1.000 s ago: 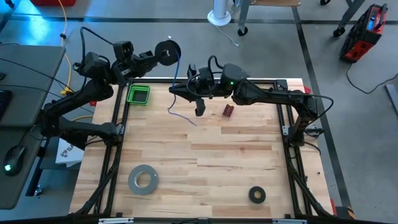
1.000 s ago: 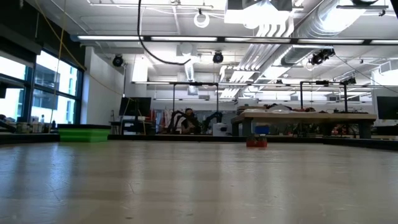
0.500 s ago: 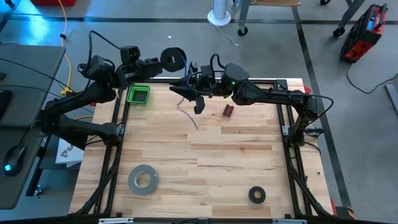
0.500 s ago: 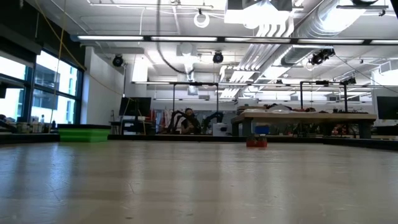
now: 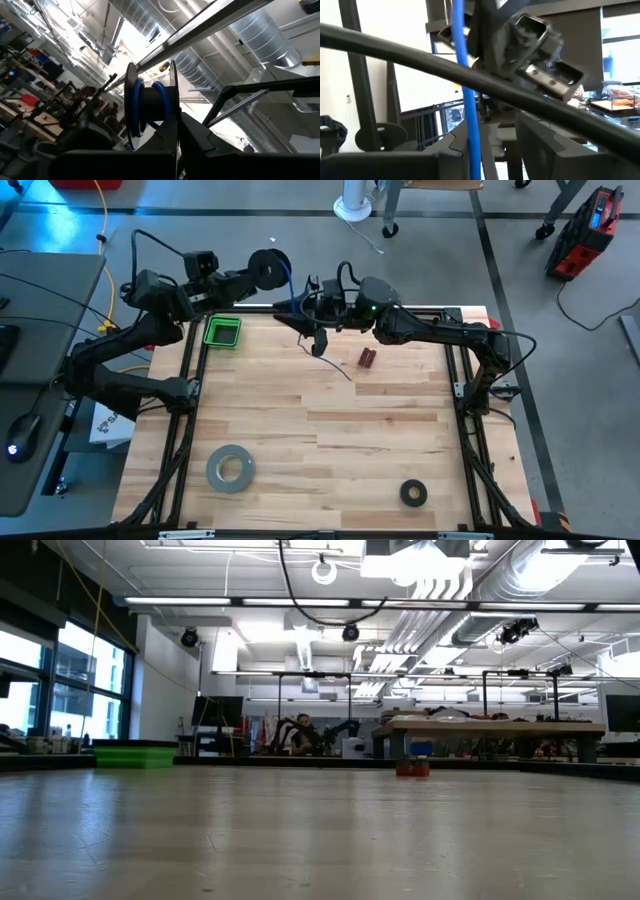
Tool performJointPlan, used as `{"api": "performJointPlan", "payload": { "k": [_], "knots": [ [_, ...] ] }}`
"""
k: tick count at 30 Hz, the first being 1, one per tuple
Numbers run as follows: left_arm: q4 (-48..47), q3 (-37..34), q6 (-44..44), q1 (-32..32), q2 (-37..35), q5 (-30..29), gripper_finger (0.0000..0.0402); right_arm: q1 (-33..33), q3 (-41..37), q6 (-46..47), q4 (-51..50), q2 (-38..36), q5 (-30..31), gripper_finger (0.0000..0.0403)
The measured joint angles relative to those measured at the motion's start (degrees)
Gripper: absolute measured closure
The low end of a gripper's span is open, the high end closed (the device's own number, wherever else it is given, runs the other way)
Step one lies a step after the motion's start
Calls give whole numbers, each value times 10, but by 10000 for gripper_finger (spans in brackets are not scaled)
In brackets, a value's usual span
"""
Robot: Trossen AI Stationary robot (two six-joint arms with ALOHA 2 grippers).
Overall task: Coil cords
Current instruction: Coil the blue wire onto the spool
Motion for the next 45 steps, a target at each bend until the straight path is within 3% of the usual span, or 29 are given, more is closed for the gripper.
{"api": "performJointPlan", "payload": {
  "k": [10,15,24,31,45],
  "knots": [
    [-2,0,32,3,-24,-5,401,-14,56,16,-76,-4,-52,283],
    [-6,0,36,8,-25,-5,401,-14,86,-2,-146,-5,-63,264],
    [-7,0,41,8,-25,-3,401,-14,88,2,-207,-6,-79,242],
    [-14,0,53,8,-28,3,401,-22,88,4,-237,-8,-142,242],
    [-38,0,72,8,-35,2,401,-31,88,-31,-290,-16,-140,242]
  ]
}}
